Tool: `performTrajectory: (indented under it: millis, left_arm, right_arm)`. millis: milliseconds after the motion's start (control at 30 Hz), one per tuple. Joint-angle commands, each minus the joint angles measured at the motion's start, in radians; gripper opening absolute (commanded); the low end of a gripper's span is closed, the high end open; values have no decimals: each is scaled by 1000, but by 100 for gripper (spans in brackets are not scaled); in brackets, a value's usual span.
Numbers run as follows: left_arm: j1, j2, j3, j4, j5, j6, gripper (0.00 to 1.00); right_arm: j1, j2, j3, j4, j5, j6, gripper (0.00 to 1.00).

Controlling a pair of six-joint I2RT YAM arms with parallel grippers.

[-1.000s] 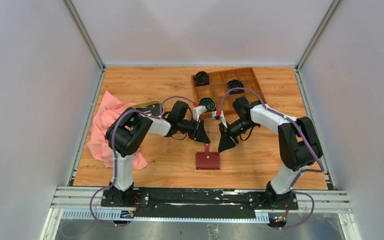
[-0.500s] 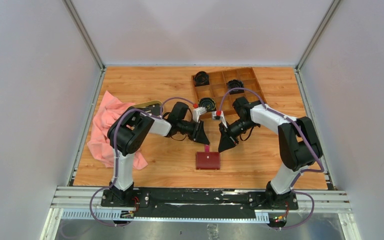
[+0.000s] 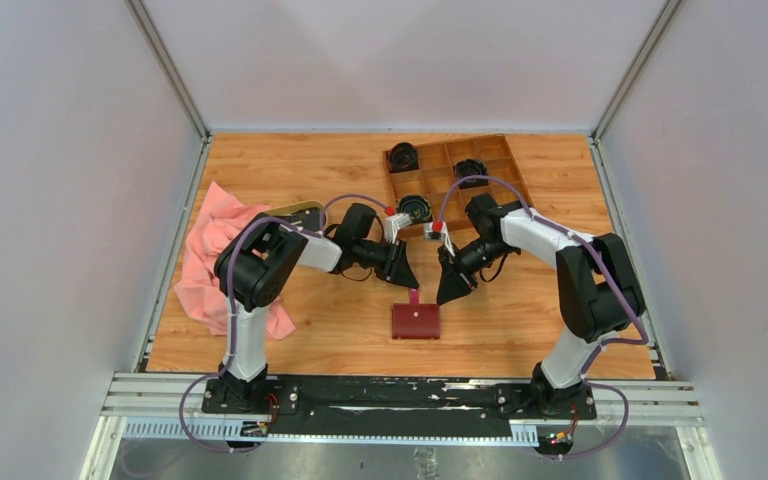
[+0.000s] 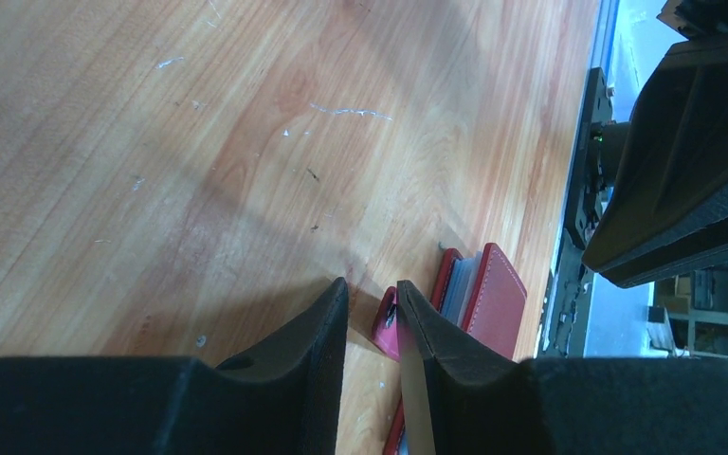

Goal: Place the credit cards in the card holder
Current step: Close the card holder at the center of the board.

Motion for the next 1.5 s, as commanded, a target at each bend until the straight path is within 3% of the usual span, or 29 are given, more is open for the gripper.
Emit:
performTrajectory:
  millis: [0,400,533,667,900,1133,1467]
  left_arm:
    - [10,9,17,4,12,-4,31]
    - [13,14,24,4,21,-12,26]
    - [13,18,26,4,33,-10,18]
    - [13,17,24,4,43,-9,0]
    - [13,-33,9,4,45,-18,0]
    - [12,-162,-84,15,30,-15,0]
    - [-44,-261,-234,117,-14,-63,0]
  right_arm:
    - [18,3,19,-31,5,-23,18]
    - [18,2,19,-33,6,-26,18]
    - [18,3,19,-34,7,-26,18]
    - [18,2,19,-36,8,-28,18]
    - [34,-22,2,-36,14,-78,18]
    - [103,-115,-93,15,21,-231,18]
    - [229,-216,-194,204,218,-239,18]
